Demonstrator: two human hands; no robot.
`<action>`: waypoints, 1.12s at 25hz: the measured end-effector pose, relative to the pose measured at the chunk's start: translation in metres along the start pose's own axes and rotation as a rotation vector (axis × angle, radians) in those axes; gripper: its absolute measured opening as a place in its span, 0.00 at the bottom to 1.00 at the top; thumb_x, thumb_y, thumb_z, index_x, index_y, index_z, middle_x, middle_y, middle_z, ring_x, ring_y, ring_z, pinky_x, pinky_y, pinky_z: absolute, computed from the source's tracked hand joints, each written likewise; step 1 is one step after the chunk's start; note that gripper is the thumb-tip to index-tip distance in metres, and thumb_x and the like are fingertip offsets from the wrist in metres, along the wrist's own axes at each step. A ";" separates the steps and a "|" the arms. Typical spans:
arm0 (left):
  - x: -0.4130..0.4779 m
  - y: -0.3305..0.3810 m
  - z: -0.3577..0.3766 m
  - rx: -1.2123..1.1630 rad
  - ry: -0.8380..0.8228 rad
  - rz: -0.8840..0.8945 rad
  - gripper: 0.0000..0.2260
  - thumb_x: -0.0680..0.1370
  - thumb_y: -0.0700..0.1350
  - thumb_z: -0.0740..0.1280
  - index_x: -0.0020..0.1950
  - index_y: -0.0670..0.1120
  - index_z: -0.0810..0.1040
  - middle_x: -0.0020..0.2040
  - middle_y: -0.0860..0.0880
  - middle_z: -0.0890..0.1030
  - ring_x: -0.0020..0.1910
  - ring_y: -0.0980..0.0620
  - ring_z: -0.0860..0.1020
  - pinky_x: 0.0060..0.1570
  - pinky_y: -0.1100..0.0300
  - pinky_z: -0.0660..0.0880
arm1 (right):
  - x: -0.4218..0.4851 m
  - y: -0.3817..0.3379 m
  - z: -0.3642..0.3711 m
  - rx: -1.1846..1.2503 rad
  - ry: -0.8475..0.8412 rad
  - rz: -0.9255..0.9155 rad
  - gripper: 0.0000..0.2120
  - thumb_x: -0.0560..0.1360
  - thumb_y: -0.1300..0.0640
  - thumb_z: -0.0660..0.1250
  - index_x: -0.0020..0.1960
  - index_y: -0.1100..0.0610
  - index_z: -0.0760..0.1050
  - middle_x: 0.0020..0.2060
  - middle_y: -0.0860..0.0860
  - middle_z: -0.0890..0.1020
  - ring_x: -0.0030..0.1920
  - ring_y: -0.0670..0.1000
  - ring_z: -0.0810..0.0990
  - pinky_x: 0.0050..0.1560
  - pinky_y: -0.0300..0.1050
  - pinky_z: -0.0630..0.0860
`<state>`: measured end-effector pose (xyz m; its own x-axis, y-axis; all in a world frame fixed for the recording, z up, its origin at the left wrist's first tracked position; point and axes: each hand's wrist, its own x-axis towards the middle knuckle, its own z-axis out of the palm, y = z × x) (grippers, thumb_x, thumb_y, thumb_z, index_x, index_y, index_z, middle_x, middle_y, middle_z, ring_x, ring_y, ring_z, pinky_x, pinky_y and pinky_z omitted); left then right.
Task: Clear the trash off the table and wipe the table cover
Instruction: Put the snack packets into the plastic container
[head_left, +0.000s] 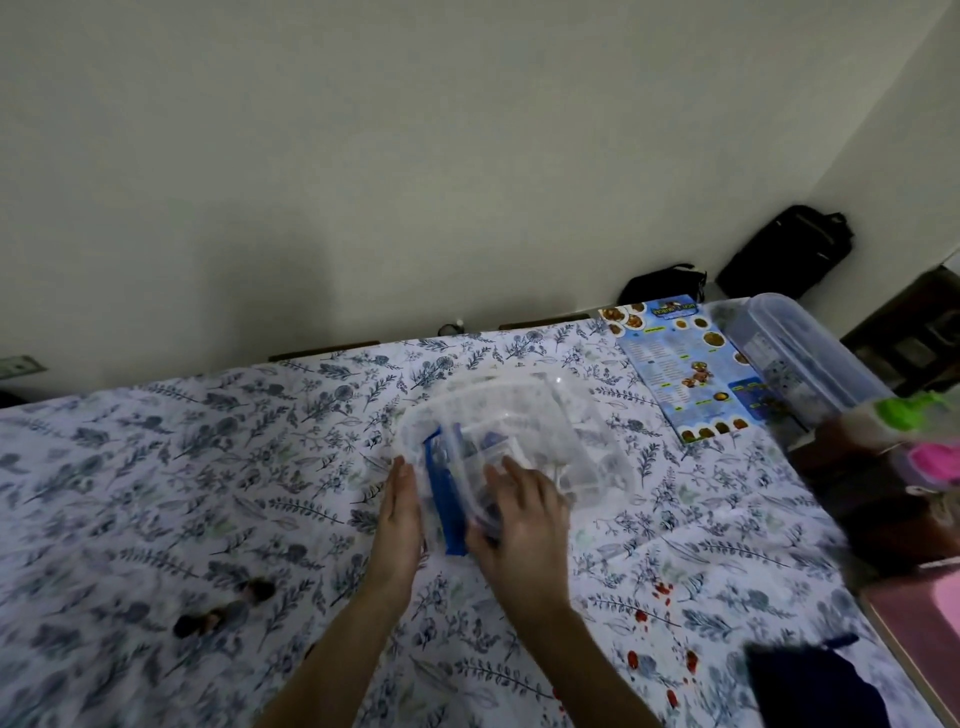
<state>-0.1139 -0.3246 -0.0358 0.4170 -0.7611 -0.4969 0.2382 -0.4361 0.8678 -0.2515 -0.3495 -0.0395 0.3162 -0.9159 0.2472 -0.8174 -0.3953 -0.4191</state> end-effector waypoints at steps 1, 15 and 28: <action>0.000 0.000 0.000 -0.049 -0.008 -0.009 0.27 0.75 0.70 0.52 0.69 0.59 0.69 0.70 0.55 0.72 0.67 0.54 0.72 0.66 0.55 0.69 | -0.003 -0.006 0.007 -0.043 -0.026 -0.068 0.29 0.69 0.46 0.68 0.68 0.52 0.67 0.65 0.52 0.74 0.67 0.55 0.68 0.68 0.55 0.67; 0.004 0.003 -0.006 0.146 -0.039 0.108 0.30 0.79 0.59 0.56 0.78 0.51 0.53 0.79 0.51 0.55 0.77 0.51 0.56 0.76 0.49 0.57 | -0.024 -0.020 0.022 -0.027 -0.118 -0.177 0.29 0.76 0.39 0.58 0.72 0.51 0.64 0.69 0.52 0.72 0.69 0.53 0.66 0.69 0.52 0.61; 0.003 0.001 0.010 0.512 0.008 0.275 0.30 0.82 0.47 0.53 0.78 0.48 0.38 0.78 0.42 0.53 0.73 0.41 0.64 0.63 0.58 0.65 | 0.063 0.074 -0.014 0.075 -0.182 0.298 0.29 0.80 0.46 0.56 0.75 0.58 0.56 0.66 0.63 0.71 0.60 0.64 0.74 0.54 0.56 0.74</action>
<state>-0.1213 -0.3324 -0.0369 0.4105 -0.8764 -0.2519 -0.3335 -0.4014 0.8530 -0.2984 -0.4359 -0.0428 0.1552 -0.9865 -0.0524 -0.8509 -0.1065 -0.5145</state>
